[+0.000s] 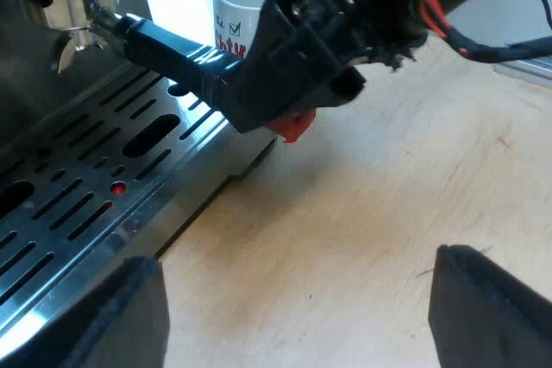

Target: Grind coffee beans and then tamp

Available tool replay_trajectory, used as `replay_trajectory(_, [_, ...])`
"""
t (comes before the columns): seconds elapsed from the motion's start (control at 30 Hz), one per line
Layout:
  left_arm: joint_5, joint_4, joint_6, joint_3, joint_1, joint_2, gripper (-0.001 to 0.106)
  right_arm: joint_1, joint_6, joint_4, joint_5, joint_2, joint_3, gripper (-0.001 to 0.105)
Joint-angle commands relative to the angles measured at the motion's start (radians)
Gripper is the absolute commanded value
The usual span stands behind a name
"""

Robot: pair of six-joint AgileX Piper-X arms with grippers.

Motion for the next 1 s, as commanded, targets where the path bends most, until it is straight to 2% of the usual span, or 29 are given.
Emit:
replay_trajectory(0.03, [0.013,-0.010,-0.006,0.000,-0.004,-0.001,0.065,-0.005,0.002,-0.014,-0.024,0.023,-0.009,0.054])
replay_trajectory(0.3, [0.013,-0.010,-0.006,0.000,-0.004,-0.001,0.065,-0.005,0.002,-0.035,-0.014,0.070,-0.009,0.054])
replay_trajectory(0.47, [0.013,-0.010,-0.006,0.000,-0.004,-0.001,0.065,-0.005,0.002,-0.050,0.027,0.073,-0.009,0.054])
replay_trajectory(1.0, [0.013,-0.010,-0.006,0.000,-0.004,-0.001,0.065,-0.005,0.002,-0.032,0.020,0.073,-0.009,0.054])
